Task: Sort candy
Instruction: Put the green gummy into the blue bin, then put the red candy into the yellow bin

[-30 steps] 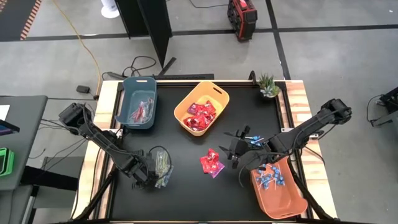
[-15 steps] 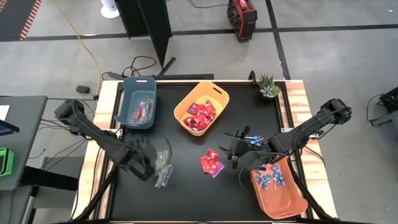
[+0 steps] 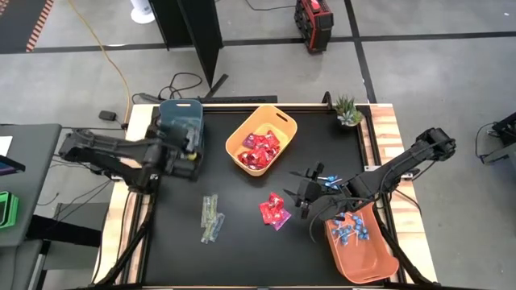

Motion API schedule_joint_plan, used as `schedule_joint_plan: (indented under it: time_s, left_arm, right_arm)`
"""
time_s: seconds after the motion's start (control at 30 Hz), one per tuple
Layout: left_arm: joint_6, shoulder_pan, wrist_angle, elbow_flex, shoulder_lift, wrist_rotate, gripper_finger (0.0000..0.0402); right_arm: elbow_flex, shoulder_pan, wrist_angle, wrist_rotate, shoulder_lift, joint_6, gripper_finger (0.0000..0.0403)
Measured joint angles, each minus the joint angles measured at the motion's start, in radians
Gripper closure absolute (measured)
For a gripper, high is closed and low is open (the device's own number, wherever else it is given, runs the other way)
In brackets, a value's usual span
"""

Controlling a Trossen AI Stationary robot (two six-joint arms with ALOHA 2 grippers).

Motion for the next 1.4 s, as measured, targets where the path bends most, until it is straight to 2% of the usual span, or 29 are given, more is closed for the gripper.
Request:
schedule_joint_plan:
  time_s: [0.17, 0.33, 0.43, 0.6, 0.73, 0.87, 0.97, 1.1, 1.27, 1.4]
  left_arm:
    - [0.052, 0.214, 0.012, -0.049, 0.000, 0.089, 0.0338]
    - [0.143, 0.365, 0.076, -0.101, 0.000, 0.193, 0.0254]
    - [0.238, 0.402, 0.138, -0.119, 0.000, 0.232, 0.0198]
    - [0.420, 0.357, 0.282, -0.119, -0.007, 0.270, 0.0141]
    - [0.540, 0.285, 0.386, -0.119, -0.010, 0.456, 0.0135]
    - [0.502, 0.189, 0.355, -0.119, 0.024, 0.605, 0.0134]
    - [0.466, 0.095, 0.355, -0.119, 0.063, 0.648, 0.0134]
    - [0.455, -0.040, 0.473, -0.119, 0.121, 0.606, 0.0134]
    - [0.377, -0.176, 0.631, -0.120, 0.207, 0.366, 0.0134]
    - [0.321, -0.257, 0.788, -0.187, 0.254, 0.231, 0.0134]
  right_arm:
    - [0.000, 0.000, 0.000, 0.000, 0.000, -0.015, 0.0112]
    - [0.000, 0.000, 0.000, 0.000, 0.000, -0.017, 0.0112]
    - [0.000, 0.000, 0.001, 0.000, 0.000, -0.018, 0.0112]
    - [0.000, 0.000, 0.000, 0.001, 0.000, -0.018, 0.0112]
    - [0.000, 0.000, 0.000, 0.001, 0.000, -0.018, 0.0112]
    - [0.000, -0.001, -0.003, 0.001, 0.000, -0.018, 0.0112]
    - [0.000, -0.005, -0.009, 0.001, 0.000, -0.015, 0.0112]
    - [0.000, -0.012, -0.028, 0.001, 0.000, 0.007, 0.0112]
    - [0.000, -0.020, -0.030, -0.002, 0.000, 0.042, 0.0112]
    - [0.000, -0.052, -0.031, -0.061, 0.001, 0.085, 0.0112]
